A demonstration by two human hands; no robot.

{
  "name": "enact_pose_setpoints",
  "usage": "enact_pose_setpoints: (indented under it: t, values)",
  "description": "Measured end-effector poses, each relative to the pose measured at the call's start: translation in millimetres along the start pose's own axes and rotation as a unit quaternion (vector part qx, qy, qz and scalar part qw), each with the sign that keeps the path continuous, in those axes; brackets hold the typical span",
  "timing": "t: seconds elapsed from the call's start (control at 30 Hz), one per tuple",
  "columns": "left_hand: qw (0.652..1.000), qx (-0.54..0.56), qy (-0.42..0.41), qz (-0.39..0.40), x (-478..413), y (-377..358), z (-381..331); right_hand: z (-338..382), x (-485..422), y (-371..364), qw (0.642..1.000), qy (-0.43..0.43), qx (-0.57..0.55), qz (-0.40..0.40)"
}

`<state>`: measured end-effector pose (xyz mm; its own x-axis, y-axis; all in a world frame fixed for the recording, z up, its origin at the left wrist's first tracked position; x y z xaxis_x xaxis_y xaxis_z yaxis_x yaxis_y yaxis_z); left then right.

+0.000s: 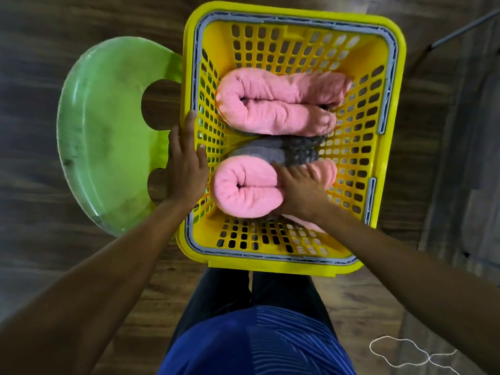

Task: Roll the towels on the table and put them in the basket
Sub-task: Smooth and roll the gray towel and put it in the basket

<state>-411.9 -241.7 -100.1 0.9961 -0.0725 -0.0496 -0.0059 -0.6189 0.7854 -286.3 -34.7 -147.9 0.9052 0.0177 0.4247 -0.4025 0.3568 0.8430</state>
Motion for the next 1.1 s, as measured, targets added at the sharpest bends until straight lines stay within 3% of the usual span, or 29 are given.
enact_pose_setpoints:
  t: [0.3, 0.5, 0.67, 0.73, 0.87, 0.9, 0.93, 1.0, 1.03, 1.1]
  values:
    - [0.997, 0.019, 0.058, -0.036, -0.5, 2.7, 9.9, -3.4, -130.8, 122.9, 0.988, -0.016, 0.073, -0.135]
    - [0.998, 0.011, 0.045, -0.040, -1.7, -0.1, 10.2, -36.2, -186.8, 80.4, 0.987, -0.053, 0.149, -0.022]
    - [0.998, 0.004, 0.046, -0.041, -1.3, 0.9, 8.1, -36.2, -185.3, 74.7, 0.986, -0.069, 0.148, -0.015]
    - [0.998, 0.002, 0.049, -0.040, -1.3, 1.3, 7.0, -32.4, -172.2, 81.0, 0.986, -0.092, 0.124, -0.057]
    - [0.998, -0.007, 0.052, -0.036, -1.1, 1.4, 7.2, -2.6, -95.2, 84.4, 0.958, -0.082, 0.052, -0.270]
    - [0.998, -0.007, 0.055, -0.035, -1.2, 1.1, 7.7, 3.8, -74.3, 63.9, 0.963, -0.064, 0.024, -0.260]
    - [0.998, -0.008, 0.058, -0.033, -1.0, 0.9, 8.3, 6.8, -57.3, 32.8, 0.979, -0.051, -0.013, -0.198]
    - [0.998, -0.004, 0.060, -0.030, -0.4, 0.7, 8.1, 3.9, -25.2, -44.9, 0.997, -0.052, -0.054, 0.010]
    - [0.998, -0.003, 0.060, -0.031, -0.2, 1.1, 8.3, 0.4, -10.4, -77.5, 0.992, -0.055, -0.049, 0.099]
    - [0.998, -0.002, 0.059, -0.033, -0.3, 1.4, 9.0, -7.1, 5.7, -115.8, 0.979, -0.058, -0.048, 0.188]
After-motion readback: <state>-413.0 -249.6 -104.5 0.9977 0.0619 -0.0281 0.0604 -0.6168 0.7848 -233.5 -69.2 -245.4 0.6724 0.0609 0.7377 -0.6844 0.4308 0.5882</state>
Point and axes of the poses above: each hand's wrist, its own x-axis away from the middle knuckle, its own y-axis out of the back of the hand, z = x × y, the point moved 9 cm from there along -x, towards the middle knuckle, and after that the axes turned 12 degrees about -z, right-handed, at the moved point
